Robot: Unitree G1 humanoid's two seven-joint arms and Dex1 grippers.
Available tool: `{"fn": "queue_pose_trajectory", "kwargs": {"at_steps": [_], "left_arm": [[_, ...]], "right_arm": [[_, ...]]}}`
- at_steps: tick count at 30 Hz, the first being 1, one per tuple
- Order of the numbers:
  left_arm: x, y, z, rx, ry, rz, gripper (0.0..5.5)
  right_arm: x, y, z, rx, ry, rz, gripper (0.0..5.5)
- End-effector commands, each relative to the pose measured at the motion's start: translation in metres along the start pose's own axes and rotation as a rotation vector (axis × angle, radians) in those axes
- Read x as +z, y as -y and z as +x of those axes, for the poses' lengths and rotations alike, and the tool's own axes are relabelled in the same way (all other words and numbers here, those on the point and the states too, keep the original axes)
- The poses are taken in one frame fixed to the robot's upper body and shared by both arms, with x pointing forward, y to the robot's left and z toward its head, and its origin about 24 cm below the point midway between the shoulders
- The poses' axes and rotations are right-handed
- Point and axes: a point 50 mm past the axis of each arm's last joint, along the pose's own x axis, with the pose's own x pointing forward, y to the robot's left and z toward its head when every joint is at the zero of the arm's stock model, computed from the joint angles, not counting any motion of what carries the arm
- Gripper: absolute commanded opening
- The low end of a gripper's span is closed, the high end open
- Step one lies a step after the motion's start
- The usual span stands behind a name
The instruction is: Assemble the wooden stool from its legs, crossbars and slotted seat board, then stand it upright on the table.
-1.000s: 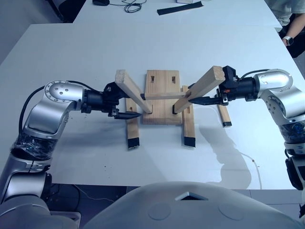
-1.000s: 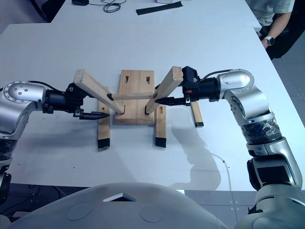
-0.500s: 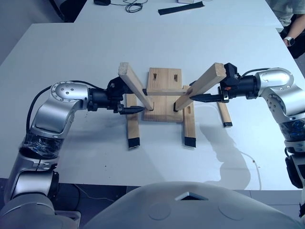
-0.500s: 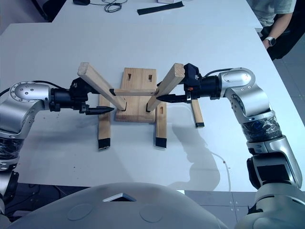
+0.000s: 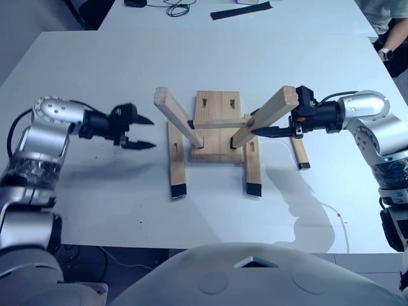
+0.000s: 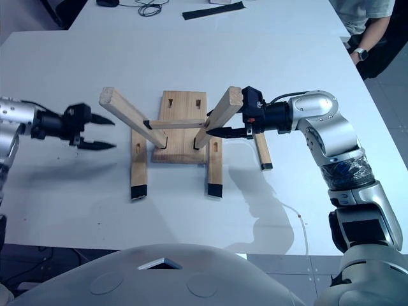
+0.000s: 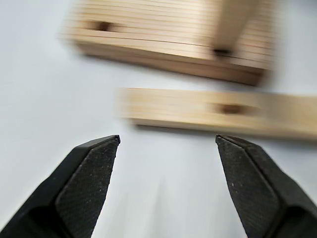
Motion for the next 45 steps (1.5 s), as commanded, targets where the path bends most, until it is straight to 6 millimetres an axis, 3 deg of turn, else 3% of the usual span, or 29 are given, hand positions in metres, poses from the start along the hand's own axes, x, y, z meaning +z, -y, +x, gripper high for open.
{"fn": "queue_pose_trajectory", "kwargs": {"at_steps": [1, 3, 6, 10, 14, 23, 30, 45], "left_arm": [[0.041, -0.036, 0.024, 0.176, 0.118, 0.0, 3.6], [0.062, -0.038, 0.042, 0.154, 0.181, 0.027, 3.6], [0.088, -0.021, 0.071, -0.023, 0.251, 0.109, 3.6], [0.093, 0.001, 0.089, -0.208, 0.249, 0.16, 3.6], [0.099, 0.008, 0.098, -0.257, 0.278, 0.13, 3.6], [0.106, 0.031, 0.103, -0.375, 0.328, 0.119, 3.6], [0.097, 0.046, 0.1, -0.435, 0.29, 0.137, 3.6], [0.104, 0.049, 0.102, -0.426, 0.316, 0.127, 3.6]], "right_arm": [[-0.048, -0.021, 0.012, 0.075, -0.195, 0.156, 2.04], [-0.048, -0.02, 0.013, 0.081, -0.196, 0.152, 2.04], [-0.046, -0.019, 0.016, 0.095, -0.195, 0.144, 2.04], [-0.045, -0.019, 0.019, 0.114, -0.194, 0.139, 2.04], [-0.046, -0.021, 0.02, 0.123, -0.199, 0.14, 2.04], [-0.046, -0.019, 0.02, 0.128, -0.202, 0.138, 2.04], [-0.046, -0.014, 0.021, 0.117, -0.205, 0.135, 2.04], [-0.049, -0.004, 0.034, 0.129, -0.24, 0.112, 2.04]]}}
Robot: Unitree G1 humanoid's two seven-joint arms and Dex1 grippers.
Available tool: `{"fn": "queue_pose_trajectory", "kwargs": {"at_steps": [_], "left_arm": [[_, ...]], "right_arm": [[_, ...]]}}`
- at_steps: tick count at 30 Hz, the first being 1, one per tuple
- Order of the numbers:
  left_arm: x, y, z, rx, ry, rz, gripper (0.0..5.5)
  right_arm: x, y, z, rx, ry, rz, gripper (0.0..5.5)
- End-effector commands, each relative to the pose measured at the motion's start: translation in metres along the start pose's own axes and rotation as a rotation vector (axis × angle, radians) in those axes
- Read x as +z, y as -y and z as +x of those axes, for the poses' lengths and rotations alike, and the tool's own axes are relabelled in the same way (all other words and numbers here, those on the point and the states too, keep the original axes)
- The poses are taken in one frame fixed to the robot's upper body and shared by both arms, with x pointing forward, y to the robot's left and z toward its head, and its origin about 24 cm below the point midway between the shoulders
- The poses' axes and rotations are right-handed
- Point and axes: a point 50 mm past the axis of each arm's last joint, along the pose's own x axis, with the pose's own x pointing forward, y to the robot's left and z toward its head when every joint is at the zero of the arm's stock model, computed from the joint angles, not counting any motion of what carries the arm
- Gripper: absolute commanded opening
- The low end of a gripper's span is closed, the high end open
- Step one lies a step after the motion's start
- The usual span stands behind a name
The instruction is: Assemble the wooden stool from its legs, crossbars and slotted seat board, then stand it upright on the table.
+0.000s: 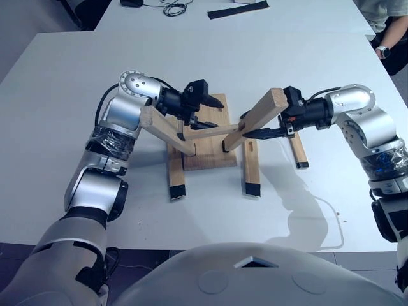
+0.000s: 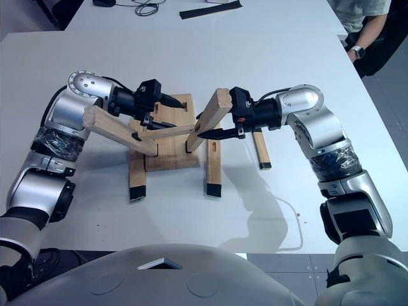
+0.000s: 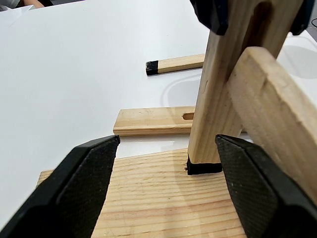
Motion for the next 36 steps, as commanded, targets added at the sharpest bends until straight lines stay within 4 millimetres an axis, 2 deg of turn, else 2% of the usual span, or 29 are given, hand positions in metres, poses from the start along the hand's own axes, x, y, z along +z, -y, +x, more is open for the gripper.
{"fn": "queue_pose_trajectory", "kwargs": {"at_steps": [1, 11, 21, 30, 32, 36], "left_arm": [[-0.001, 0.007, 0.011, -0.049, 0.019, -0.014, 3.6], [-0.003, 0.006, 0.01, -0.021, 0.028, -0.023, 3.6], [0.005, 0.012, 0.011, -0.042, 0.053, -0.008, 3.6], [0.007, 0.009, 0.009, -0.005, 0.067, -0.012, 3.6], [0.007, 0.002, 0.006, 0.046, 0.069, -0.016, 3.6], [0.011, -0.014, -0.01, 0.179, 0.085, -0.028, 3.6]], "right_arm": [[-0.057, -0.013, 0.019, 0.035, -0.261, 0.164, 2.04], [-0.071, -0.017, 0.037, 0.146, -0.379, 0.153, 2.04], [-0.084, -0.011, 0.029, 0.124, -0.469, 0.175, 2.04], [-0.083, -0.005, 0.044, 0.129, -0.498, 0.12, 2.04], [-0.08, -0.008, 0.04, 0.129, -0.482, 0.118, 2.04], [-0.075, -0.023, 0.018, 0.13, -0.462, 0.118, 2.04]]}}
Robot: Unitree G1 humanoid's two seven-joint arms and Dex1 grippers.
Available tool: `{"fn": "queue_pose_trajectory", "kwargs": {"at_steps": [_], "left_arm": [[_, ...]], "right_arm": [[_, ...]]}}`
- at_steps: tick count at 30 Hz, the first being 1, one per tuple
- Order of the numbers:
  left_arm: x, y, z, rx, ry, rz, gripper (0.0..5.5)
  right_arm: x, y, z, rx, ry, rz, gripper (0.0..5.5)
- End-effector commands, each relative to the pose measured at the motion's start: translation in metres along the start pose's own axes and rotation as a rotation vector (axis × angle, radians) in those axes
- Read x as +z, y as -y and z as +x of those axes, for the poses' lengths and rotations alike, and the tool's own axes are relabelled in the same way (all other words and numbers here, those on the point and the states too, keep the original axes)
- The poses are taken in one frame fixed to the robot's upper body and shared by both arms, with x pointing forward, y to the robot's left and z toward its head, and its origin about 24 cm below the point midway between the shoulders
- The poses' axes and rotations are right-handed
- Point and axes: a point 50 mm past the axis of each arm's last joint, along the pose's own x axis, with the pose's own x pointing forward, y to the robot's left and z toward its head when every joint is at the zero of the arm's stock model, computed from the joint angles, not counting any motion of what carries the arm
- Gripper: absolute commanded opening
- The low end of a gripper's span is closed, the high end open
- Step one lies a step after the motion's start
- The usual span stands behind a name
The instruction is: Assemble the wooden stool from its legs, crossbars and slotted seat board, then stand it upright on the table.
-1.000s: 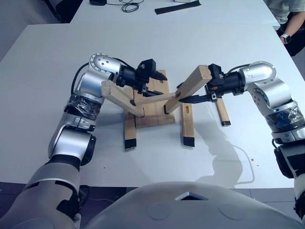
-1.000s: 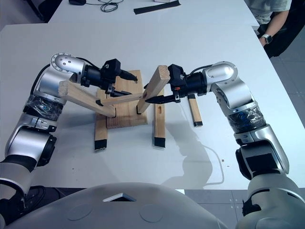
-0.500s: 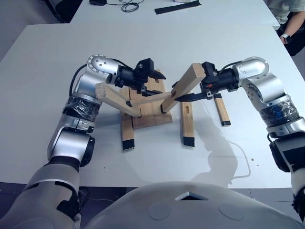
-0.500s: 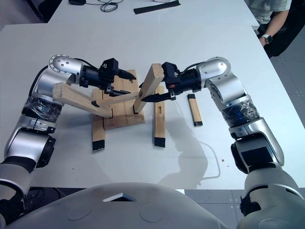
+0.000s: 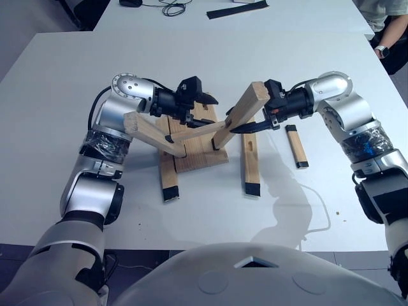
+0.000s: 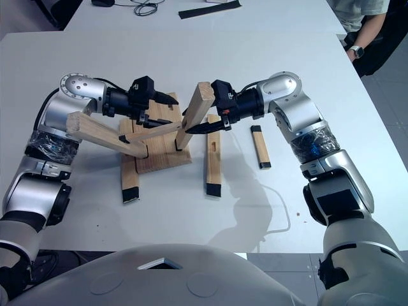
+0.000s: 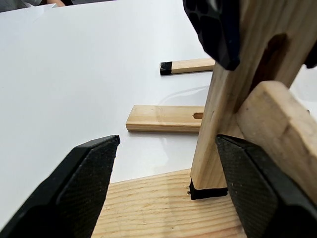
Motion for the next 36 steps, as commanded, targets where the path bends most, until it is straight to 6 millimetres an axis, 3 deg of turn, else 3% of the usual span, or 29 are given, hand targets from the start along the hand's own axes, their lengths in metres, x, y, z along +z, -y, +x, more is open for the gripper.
{"fn": "queue_pose_trajectory", "kwargs": {"at_steps": [1, 12, 18, 22, 29, 36], "left_arm": [[0.016, -0.017, -0.001, 0.11, 0.056, 0.02, 3.6], [-0.004, -0.033, -0.029, 0.356, -0.028, 0.051, 3.6], [-0.019, -0.034, -0.054, 0.434, -0.092, 0.053, 3.6], [-0.032, -0.017, -0.073, 0.396, -0.179, 0.113, 3.6], [-0.05, 0.035, -0.091, 0.252, -0.26, 0.151, 3.6], [-0.049, 0.078, -0.084, 0.063, -0.214, 0.126, 3.6]], "right_arm": [[-0.079, -0.055, -0.007, 0.048, -0.451, 0.198, 2.04], [-0.062, -0.099, -0.034, -0.007, -0.434, 0.228, 2.04], [-0.056, -0.106, -0.045, -0.03, -0.444, 0.251, 2.04], [-0.049, -0.112, -0.054, -0.044, -0.442, 0.28, 2.04], [-0.044, -0.123, -0.063, -0.042, -0.434, 0.355, 2.04], [-0.041, -0.131, -0.066, -0.041, -0.433, 0.396, 2.04]]}}
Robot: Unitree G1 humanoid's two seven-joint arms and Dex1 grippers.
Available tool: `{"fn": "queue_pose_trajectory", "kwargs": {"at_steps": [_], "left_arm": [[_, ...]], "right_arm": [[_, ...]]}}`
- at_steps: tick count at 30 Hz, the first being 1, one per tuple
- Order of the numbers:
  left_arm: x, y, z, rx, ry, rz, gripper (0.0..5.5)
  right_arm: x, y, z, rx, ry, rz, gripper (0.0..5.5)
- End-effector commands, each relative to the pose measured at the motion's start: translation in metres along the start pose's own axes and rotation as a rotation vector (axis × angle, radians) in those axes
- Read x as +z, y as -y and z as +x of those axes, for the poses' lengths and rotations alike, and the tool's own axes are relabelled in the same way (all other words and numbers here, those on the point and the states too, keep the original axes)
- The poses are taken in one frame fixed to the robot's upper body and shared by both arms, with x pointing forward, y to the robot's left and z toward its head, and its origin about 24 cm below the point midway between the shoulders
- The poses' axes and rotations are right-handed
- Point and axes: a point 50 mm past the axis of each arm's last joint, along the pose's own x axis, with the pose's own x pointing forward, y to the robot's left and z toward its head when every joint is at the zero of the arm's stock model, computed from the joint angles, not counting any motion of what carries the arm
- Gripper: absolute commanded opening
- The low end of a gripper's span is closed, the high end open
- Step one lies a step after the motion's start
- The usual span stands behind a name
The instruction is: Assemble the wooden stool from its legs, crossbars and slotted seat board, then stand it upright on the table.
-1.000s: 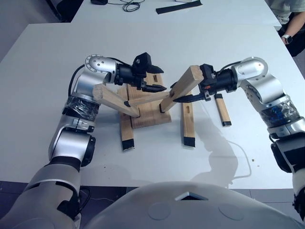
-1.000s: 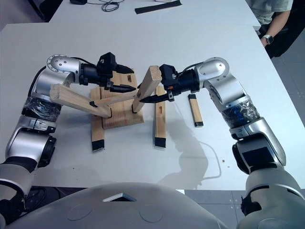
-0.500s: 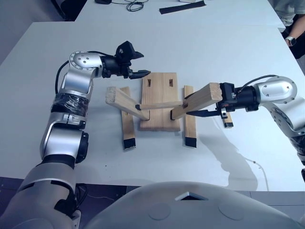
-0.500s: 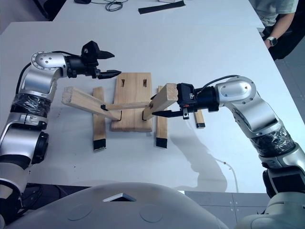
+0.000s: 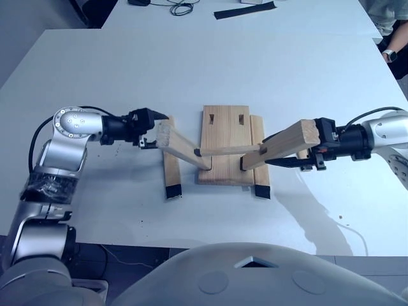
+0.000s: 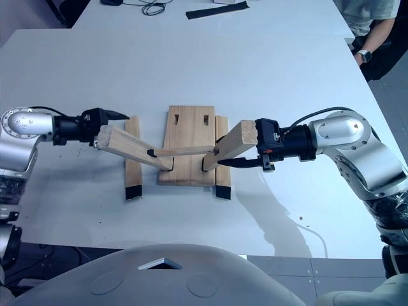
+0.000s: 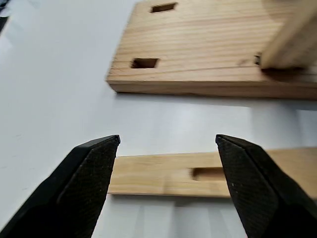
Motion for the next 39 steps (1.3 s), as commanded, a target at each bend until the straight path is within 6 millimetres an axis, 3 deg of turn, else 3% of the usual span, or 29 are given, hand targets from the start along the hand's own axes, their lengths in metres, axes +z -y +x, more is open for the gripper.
{"fn": "queue_pose_trajectory", "kwargs": {"at_steps": [1, 6, 18, 31, 39], "left_arm": [[0.013, 0.023, -0.006, -0.105, 0.052, 0.009, 3.6], [0.029, 0.036, 0.001, -0.137, 0.161, -0.019, 3.6], [0.056, 0.039, 0.027, -0.2, 0.296, -0.077, 3.6], [0.067, 0.048, 0.056, -0.236, 0.335, -0.098, 3.6], [0.075, 0.054, 0.059, -0.278, 0.357, -0.075, 3.6]], "right_arm": [[-0.053, -0.03, -0.013, 0.097, -0.344, 0.313, 2.04], [-0.056, -0.028, -0.013, 0.089, -0.344, 0.325, 2.04], [-0.065, -0.026, -0.001, 0.083, -0.321, 0.341, 2.04], [-0.071, -0.022, 0.015, 0.092, -0.292, 0.344, 2.04], [-0.076, -0.018, 0.018, 0.098, -0.294, 0.347, 2.04]]}}
